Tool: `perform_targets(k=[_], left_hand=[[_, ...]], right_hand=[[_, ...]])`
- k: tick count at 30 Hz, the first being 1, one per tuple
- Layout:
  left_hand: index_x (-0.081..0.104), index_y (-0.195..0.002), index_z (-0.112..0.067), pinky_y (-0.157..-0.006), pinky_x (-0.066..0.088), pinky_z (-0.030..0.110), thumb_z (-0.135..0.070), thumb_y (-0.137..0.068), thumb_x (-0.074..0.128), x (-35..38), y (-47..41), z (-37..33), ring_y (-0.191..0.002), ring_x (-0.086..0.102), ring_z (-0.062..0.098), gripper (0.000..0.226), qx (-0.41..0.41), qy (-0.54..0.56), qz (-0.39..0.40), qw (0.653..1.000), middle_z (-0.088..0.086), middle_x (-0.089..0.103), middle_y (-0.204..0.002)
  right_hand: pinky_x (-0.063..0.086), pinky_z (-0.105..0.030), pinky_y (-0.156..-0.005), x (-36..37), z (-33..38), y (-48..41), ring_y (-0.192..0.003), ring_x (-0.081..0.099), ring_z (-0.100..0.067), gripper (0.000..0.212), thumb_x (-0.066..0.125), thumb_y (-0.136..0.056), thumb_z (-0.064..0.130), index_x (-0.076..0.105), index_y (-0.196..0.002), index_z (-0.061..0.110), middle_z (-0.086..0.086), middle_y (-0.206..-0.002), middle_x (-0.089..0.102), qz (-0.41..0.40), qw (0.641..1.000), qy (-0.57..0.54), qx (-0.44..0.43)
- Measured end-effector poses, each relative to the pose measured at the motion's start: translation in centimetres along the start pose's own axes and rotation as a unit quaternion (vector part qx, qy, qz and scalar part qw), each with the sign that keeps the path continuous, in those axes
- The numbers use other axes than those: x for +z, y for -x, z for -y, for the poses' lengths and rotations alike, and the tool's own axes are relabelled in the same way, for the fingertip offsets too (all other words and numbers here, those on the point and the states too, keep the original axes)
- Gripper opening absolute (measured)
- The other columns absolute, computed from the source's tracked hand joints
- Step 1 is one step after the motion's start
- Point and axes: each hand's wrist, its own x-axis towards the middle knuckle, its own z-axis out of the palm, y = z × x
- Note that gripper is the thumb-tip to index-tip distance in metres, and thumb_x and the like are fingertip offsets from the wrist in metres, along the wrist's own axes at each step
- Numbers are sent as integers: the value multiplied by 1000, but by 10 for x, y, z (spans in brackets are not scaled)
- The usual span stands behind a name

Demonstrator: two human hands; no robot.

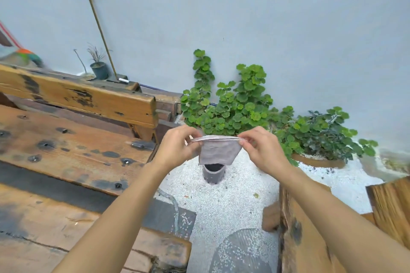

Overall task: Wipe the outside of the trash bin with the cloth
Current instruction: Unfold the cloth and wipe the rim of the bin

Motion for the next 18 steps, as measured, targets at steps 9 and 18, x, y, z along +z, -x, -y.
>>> perform_targets(k=[9,18], left_hand=[[72,-90,-23,-67,48,32,-32,-85,77,62,-61,-66,-69,53,2,11,-4,-45,9,999,-12,65,-84],[68,-89,-22,-69,47,31,-33,-87,75,107,-98,-65,-72,54,11,13,-9,-97,40,994,-13,58,-83]], right_hand=[[53,-21,-79,-55,-88,-20,-81,59,0,20,70,-92,21,74,-111,17,5,-95,64,3,1000,-9,-6],[57,-30,-81,-56,-138,-46,-78,60,-5,20,72,-91,23,77,-110,20,7,-92,64,33,999,18,2]])
